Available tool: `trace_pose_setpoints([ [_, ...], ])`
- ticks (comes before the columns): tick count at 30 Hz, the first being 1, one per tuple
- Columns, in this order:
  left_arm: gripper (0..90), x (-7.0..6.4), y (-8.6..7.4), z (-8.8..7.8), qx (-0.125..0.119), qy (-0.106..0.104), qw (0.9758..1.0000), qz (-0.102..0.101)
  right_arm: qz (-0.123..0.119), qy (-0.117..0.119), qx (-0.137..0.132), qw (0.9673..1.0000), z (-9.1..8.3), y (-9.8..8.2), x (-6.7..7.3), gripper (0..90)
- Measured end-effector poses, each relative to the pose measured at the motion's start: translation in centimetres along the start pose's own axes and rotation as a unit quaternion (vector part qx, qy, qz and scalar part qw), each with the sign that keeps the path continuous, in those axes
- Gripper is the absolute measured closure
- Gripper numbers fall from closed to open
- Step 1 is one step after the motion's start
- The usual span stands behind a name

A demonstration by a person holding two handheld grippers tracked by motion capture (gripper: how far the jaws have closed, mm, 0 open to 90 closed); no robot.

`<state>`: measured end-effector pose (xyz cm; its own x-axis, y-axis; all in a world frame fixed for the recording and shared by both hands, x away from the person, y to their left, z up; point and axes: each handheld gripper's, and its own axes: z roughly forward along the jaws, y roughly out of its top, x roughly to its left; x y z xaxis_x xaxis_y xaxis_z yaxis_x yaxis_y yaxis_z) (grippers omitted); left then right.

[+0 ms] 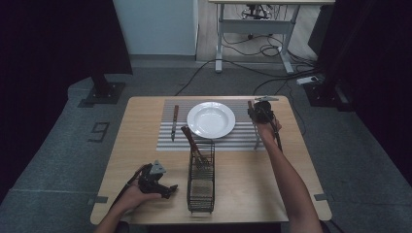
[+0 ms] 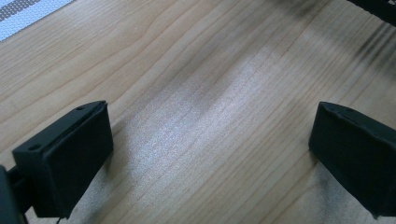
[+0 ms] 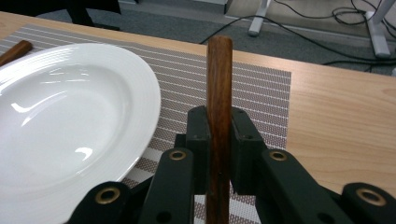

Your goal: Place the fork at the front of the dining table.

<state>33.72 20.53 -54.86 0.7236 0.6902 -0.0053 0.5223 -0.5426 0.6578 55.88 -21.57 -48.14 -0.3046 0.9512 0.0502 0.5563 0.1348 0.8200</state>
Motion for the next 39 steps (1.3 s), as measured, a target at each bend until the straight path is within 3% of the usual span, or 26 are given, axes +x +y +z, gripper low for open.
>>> trace_pose_setpoints([
  [6,0.0,0.0,0.0,0.0,0.000,-0.001,1.0000,0.000,0.002,-0.006,0.028,0.9996,2.2,-0.1,-0.2,80.2],
  [12,0.0,0.0,0.0,0.0,0.000,0.000,1.0000,0.000,0.020,-0.018,0.055,0.9981,4.5,-1.0,-0.4,80.0],
  [21,0.0,0.0,0.0,0.0,0.000,0.000,1.0000,0.000,0.012,-0.024,0.073,0.9970,5.5,-1.6,-0.2,79.3],
  [28,0.0,0.0,0.0,0.0,0.000,0.000,1.0000,0.000,0.000,-0.034,0.102,0.9942,6.5,-2.4,-0.3,77.3],
  [39,0.0,0.0,0.0,0.0,0.000,0.000,1.0000,0.000,-0.007,-0.038,0.091,0.9951,6.4,-2.9,-0.3,70.6],
])
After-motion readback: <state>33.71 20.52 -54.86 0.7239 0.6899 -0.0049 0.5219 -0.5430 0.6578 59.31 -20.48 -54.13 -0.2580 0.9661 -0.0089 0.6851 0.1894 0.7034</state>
